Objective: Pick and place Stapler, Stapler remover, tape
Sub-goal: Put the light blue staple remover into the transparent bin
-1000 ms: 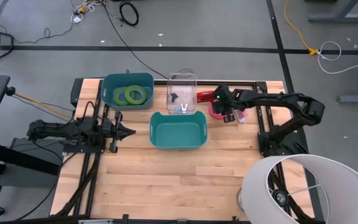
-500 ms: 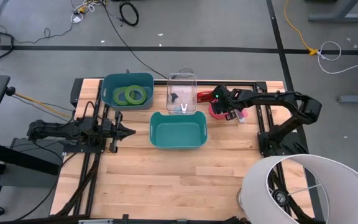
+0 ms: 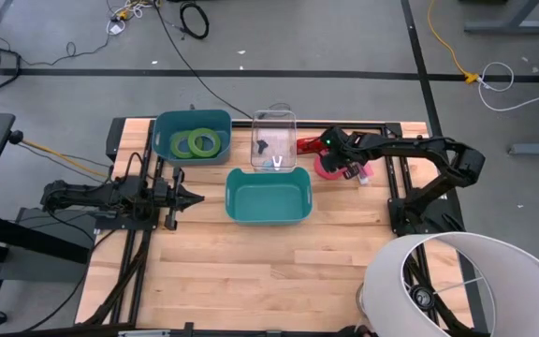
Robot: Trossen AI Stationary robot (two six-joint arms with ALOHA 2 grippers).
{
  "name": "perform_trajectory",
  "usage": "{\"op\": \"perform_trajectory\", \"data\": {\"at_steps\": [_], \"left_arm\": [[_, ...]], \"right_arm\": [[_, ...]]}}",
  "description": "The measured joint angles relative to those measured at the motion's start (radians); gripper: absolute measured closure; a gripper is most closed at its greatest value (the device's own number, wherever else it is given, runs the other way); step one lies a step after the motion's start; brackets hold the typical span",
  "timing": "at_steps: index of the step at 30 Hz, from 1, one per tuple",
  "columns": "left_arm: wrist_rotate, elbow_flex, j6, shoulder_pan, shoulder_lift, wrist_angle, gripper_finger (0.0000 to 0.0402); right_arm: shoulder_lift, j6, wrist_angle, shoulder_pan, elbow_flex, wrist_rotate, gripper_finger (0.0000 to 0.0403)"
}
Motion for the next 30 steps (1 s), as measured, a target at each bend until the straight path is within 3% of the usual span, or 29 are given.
{"op": "perform_trajectory", "data": {"at_steps": [12, 30], "left_arm": [[0.0, 0.0, 0.0, 0.0, 0.0, 0.0, 0.0399], [0.0, 0.0, 0.0, 0.0, 0.0, 0.0, 0.0399]], "right_arm": [[-0.001, -0.033, 0.048, 0.0, 0.0, -0.02, 0.0253], [0.045, -0.033, 0.055, -0.023, 0.0, -0.01, 0.0297]]}}
